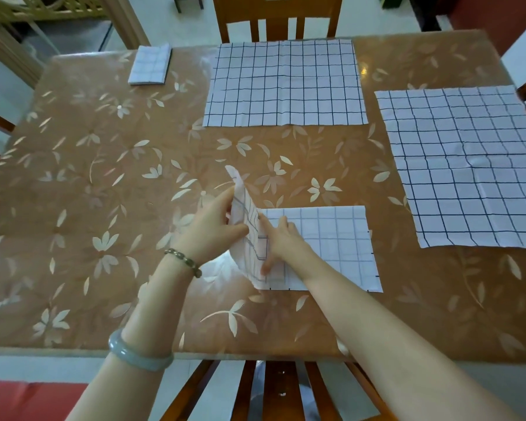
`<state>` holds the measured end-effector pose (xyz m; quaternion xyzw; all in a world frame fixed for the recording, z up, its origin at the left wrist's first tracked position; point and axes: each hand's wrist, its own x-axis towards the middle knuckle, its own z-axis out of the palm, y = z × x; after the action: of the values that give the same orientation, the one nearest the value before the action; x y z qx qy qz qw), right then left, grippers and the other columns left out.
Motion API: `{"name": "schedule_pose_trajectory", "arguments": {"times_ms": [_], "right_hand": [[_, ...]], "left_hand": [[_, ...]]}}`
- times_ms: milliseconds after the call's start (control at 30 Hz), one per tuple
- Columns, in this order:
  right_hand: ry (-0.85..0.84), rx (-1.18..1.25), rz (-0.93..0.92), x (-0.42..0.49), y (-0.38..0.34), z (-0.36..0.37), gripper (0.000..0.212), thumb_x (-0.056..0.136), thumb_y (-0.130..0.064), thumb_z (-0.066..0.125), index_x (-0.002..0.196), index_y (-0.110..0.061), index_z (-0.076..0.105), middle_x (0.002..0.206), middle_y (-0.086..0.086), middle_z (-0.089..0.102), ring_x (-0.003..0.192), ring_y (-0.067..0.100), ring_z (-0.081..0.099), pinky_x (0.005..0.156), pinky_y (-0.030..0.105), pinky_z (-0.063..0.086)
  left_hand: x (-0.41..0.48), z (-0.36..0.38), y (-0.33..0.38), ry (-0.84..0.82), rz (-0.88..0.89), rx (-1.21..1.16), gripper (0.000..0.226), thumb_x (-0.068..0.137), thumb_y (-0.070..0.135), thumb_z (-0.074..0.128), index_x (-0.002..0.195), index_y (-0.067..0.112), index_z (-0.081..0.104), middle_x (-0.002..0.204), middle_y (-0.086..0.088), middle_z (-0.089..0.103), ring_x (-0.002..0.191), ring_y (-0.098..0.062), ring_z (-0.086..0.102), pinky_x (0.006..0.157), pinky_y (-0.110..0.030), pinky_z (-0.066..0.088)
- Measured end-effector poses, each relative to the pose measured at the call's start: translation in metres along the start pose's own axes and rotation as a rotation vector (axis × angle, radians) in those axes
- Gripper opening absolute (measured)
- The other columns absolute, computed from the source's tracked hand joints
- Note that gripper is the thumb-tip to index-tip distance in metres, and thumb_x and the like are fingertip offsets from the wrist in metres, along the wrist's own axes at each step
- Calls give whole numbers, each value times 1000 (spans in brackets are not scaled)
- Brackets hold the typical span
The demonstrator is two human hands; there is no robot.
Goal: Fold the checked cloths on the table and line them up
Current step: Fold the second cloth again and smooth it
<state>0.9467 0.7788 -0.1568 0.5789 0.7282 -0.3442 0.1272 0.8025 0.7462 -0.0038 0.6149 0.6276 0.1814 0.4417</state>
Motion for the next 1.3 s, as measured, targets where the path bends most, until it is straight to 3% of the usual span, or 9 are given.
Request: {"name": "schedule_pose_trajectory", "arguments": {"times_ms": [100,167,300,433,733,867,967,1033,1300], "right_hand": [[-54,162,-19,-3,9,-9,127,59,-39,87,150,-34,-1,143,18,21,132,36,27,103,47,34],[-49,610,6,-12,26,-19,110,68,-29,84,151,-27,13,137,16,37,124,29,43,103,43,40],[220,1394,103,-47,71,-39,27,90,-18,63,115,-9,58,108,14,62,97,24,61,87,34,51],[268,1709,154,-76,100,-60,38,94,-39,53,104,-3,63,91,10,66,88,24,64,82,40,54],[486,1292,404,-79,126,-54,9,82,-11,62,74,-6,65,65,4,54,64,18,52,59,28,44],[546,1095,441,-63,137,-42,28,76,-6,57,56,-15,40,56,2,28,52,14,24,50,23,20],[608,949,457,-56,144,-35,14,80,-4,57,70,-13,55,63,1,44,55,12,37,44,15,26],[648,888,508,-51,147,-32,11,81,-11,63,90,-17,65,79,-5,60,74,13,56,60,21,44],[753,917,515,-50,150,-25,27,86,-6,59,107,-15,46,75,-8,55,70,10,55,59,23,42]], "left_hand": [[5,15,6,12,-6,29,38,73,16,55,111,18,54,101,-6,64,94,-25,62,84,-47,53],[10,29,11,27,-9,48,38,78,9,56,115,19,52,100,-11,64,90,-26,61,80,-42,53],[21,70,26,-24,33,58,64,83,6,56,141,23,34,85,0,56,67,-7,53,61,-15,43],[40,128,38,-81,45,71,53,84,4,53,135,9,37,81,1,50,74,-15,51,63,-25,42],[58,191,31,-209,16,33,67,89,31,61,144,10,29,127,-8,43,109,-25,53,83,-29,41],[65,164,-16,57,83,204,51,94,32,51,138,7,43,133,-10,47,118,-28,49,99,-34,38],[67,148,-60,147,121,445,58,95,38,38,140,2,39,144,-15,42,131,-33,39,108,-38,30],[65,149,-79,66,147,549,70,95,48,30,150,5,21,157,-9,22,144,-26,20,117,-37,14],[79,164,-100,14,126,756,88,83,69,-3,153,15,-1,160,-3,-4,144,-13,-13,117,-36,-12]]}}
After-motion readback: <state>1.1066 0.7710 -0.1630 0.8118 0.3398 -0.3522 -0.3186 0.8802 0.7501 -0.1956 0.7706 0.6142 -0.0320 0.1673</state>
